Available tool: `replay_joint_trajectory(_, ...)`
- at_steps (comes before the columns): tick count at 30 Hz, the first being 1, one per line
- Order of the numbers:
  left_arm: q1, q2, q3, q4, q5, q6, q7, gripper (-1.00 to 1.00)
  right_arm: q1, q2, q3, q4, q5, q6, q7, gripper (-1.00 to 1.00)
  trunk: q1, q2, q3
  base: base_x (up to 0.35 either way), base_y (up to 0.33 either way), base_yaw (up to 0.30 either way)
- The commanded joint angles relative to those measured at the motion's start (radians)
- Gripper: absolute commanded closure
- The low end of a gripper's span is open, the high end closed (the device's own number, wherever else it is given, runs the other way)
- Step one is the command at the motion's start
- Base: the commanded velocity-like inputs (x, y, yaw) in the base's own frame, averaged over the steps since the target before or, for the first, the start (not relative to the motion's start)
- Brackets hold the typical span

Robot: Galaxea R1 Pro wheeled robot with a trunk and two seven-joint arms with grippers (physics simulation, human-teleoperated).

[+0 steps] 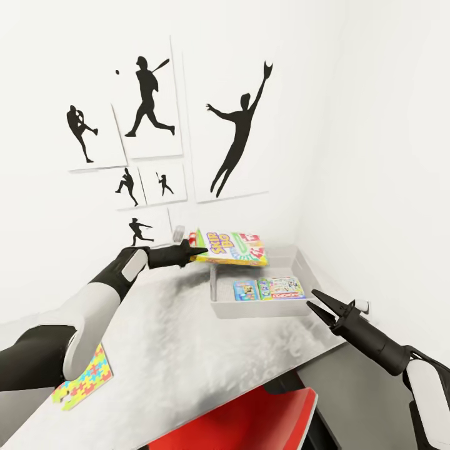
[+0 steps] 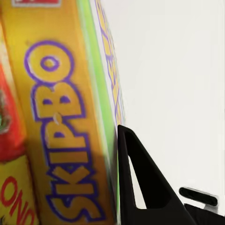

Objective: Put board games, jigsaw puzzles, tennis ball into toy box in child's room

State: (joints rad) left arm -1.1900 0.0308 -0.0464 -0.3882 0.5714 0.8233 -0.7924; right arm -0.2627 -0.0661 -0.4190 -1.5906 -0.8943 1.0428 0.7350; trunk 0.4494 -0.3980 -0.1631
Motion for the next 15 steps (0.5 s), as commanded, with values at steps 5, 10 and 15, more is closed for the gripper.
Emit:
replay_joint_trajectory(5,-0.001,0.001,-0.008,-0.113,-0.012,0.098,-0.079,1.00,-0.001,0.000,-0.001,0.000,0.004,0.004,0.006,-1.00,0.001,-0.002,-0.002,0.000,0.000,-0.001)
replay_joint_trajectory(10,0.000,0.001,-0.009,-0.131,-0.015,0.112,-0.088,1.00,-0.001,0.000,-0.001,0.005,0.011,0.004,0.003,-1.00,0.001,-0.002,-0.002,0.000,0.000,0.000)
replay_joint_trajectory(15,-0.001,0.000,-0.010,-0.133,-0.015,0.114,-0.090,1.00,-0.001,-0.002,-0.002,0.062,0.015,-0.004,-0.003,-1.00,0.001,-0.002,-0.002,0.000,0.000,0.000)
